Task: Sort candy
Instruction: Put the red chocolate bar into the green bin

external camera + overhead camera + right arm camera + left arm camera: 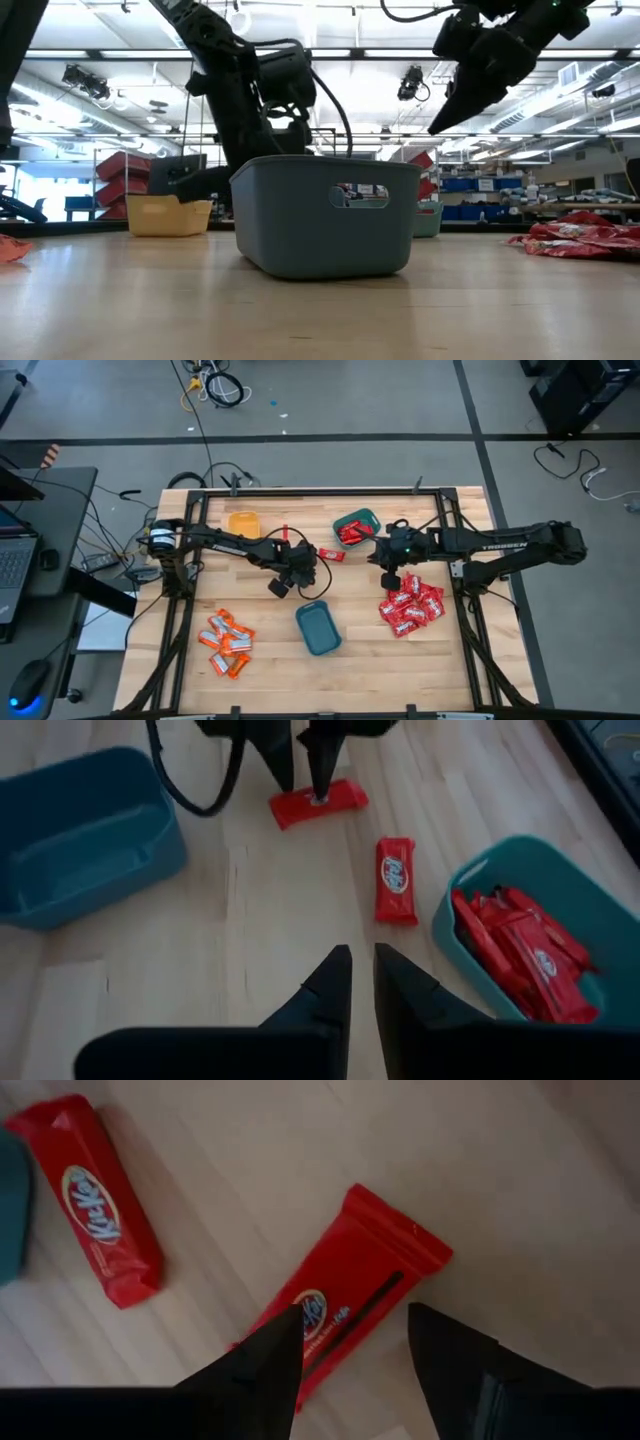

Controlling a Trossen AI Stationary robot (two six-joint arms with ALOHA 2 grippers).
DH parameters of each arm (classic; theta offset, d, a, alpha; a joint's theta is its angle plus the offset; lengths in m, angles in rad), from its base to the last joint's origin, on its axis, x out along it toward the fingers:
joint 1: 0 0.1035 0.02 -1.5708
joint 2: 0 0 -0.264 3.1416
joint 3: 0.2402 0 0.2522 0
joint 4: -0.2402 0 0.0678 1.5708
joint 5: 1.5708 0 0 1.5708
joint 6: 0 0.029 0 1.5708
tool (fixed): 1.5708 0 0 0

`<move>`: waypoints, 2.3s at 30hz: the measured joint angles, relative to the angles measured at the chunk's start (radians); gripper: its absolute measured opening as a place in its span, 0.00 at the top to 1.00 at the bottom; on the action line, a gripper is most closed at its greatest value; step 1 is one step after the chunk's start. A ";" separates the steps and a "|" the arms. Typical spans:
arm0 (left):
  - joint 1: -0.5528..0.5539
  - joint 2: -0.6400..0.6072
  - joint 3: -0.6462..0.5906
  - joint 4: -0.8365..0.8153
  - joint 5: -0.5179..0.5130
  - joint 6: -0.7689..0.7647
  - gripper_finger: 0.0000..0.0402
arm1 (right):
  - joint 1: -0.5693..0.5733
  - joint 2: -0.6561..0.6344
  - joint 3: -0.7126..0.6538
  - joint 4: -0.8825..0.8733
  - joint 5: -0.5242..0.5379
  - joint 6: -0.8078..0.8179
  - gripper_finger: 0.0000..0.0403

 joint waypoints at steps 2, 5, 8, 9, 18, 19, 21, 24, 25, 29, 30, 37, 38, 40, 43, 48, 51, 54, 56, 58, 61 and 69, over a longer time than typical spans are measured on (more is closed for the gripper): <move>-0.001 0.004 0.001 0.006 -0.010 0.027 0.54 | 0.000 0.002 -0.001 -0.003 0.000 -0.001 0.92; -0.001 0.016 0.002 0.021 -0.013 0.041 0.54 | 0.000 0.003 -0.001 -0.007 -0.001 -0.002 0.92; -0.001 0.017 0.002 0.029 -0.015 0.043 0.55 | 0.002 0.003 -0.001 -0.004 -0.001 -0.002 0.92; -0.001 0.017 0.002 0.032 -0.015 0.043 0.55 | 0.002 0.003 -0.001 -0.003 0.000 -0.004 0.92; -0.001 0.022 0.000 0.068 -0.011 0.039 0.85 | 0.003 0.003 -0.001 0.004 0.003 -0.021 0.92; 0.000 0.023 0.001 0.073 -0.013 0.039 0.90 | 0.003 0.003 0.000 0.004 0.004 -0.021 0.92; -0.001 0.023 0.001 0.078 -0.018 0.030 0.97 | 0.003 0.003 0.000 0.007 0.004 -0.021 0.92; -0.002 0.023 0.001 0.082 -0.022 0.025 0.97 | 0.003 0.003 0.000 0.008 0.005 -0.021 0.92; -0.003 0.023 0.001 0.082 -0.022 0.025 0.97 | 0.003 0.003 0.000 0.008 0.005 -0.021 0.92; -0.003 0.021 0.001 0.080 -0.021 0.015 0.99 | 0.003 0.003 0.000 0.008 0.005 -0.021 0.92; -0.003 0.021 0.004 0.074 -0.021 0.012 0.99 | 0.003 0.004 0.000 0.008 0.005 -0.021 0.92; -0.003 0.023 0.093 -0.001 -0.020 -0.038 1.00 | 0.003 0.004 0.000 0.006 0.057 -0.006 0.92; -0.003 0.023 0.110 -0.010 -0.020 -0.040 1.00 | 0.003 0.004 0.000 0.000 0.087 0.007 0.92; -0.003 0.023 0.139 -0.023 -0.020 -0.048 1.00 | -0.002 0.004 0.000 -0.018 0.167 0.042 0.92; -0.002 0.023 0.182 -0.048 -0.020 -0.077 1.00 | -0.038 0.004 0.000 -0.049 0.283 0.110 0.92; 0.010 0.022 0.254 -0.076 -0.025 -0.130 1.00 | -0.152 0.006 0.000 -0.053 0.338 0.191 0.94; 0.028 0.021 0.294 -0.067 -0.028 -0.172 1.00 | -0.230 0.028 0.000 -0.054 0.338 0.206 0.98; 0.058 0.021 0.311 -0.026 -0.014 -0.226 1.00 | -0.293 0.072 0.000 -0.053 0.327 0.209 1.00; 0.078 0.021 0.314 0.006 0.000 -0.268 1.00 | -0.325 0.111 0.000 -0.053 0.302 0.219 0.99; 0.097 0.021 0.316 0.041 0.023 -0.306 1.00 | -0.349 0.153 0.000 -0.053 0.274 0.235 0.99; 0.115 0.020 0.316 0.070 0.052 -0.347 1.00 | -0.370 0.219 0.000 -0.037 0.230 0.245 0.99; 0.130 0.020 0.316 0.112 0.057 -0.405 1.00 | -0.358 0.341 0.001 0.124 0.002 0.218 1.00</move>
